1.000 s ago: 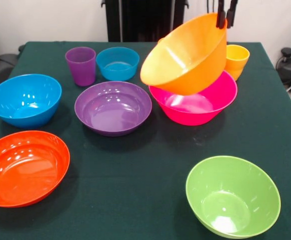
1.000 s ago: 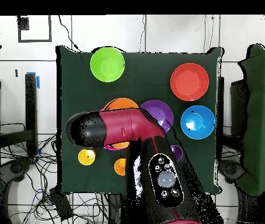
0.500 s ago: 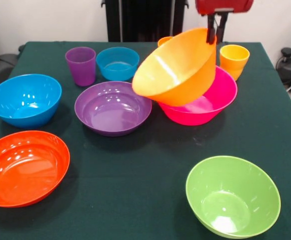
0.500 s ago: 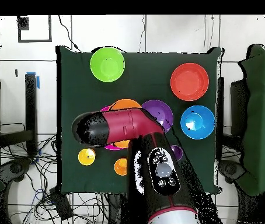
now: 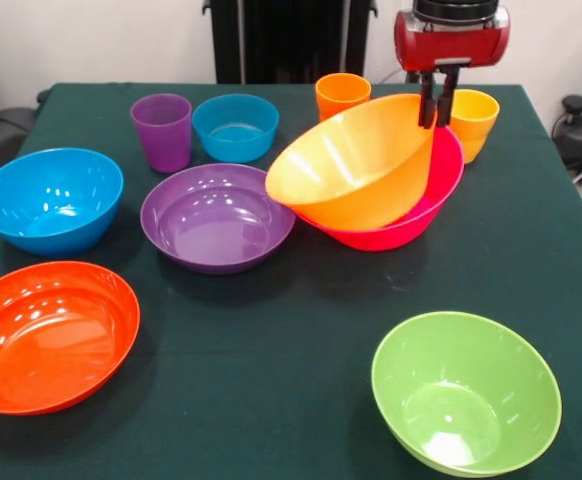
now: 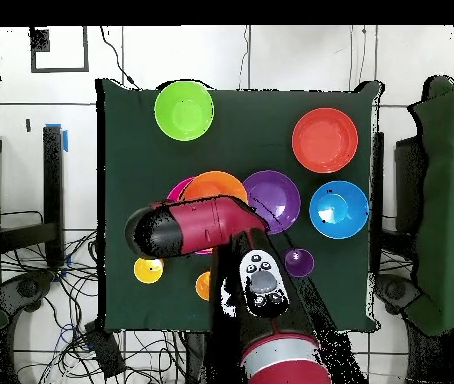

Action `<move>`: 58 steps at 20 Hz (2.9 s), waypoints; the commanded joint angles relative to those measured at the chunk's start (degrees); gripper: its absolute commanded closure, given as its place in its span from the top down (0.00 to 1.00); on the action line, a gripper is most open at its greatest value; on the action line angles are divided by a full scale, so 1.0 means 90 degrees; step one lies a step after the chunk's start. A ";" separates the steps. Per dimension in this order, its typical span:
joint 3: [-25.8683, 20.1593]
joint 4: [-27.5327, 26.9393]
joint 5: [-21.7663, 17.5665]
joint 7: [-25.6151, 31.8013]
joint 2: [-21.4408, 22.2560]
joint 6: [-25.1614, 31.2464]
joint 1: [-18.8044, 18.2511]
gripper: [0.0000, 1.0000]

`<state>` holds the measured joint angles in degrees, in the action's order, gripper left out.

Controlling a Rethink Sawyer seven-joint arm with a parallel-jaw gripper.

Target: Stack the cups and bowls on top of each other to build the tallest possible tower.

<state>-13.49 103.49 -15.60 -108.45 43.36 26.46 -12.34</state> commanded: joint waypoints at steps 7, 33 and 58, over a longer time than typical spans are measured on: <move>0.0029 0.0469 -0.0046 -0.0468 0.0140 0.0050 -0.0018 0.00; 0.0362 0.0475 -0.0228 -0.0608 0.0050 -0.0675 0.0297 1.00; 0.0663 -0.0316 0.0326 -0.0708 -0.0169 0.0553 0.0585 1.00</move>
<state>-7.09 104.60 -14.49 -108.45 44.73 23.51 -8.72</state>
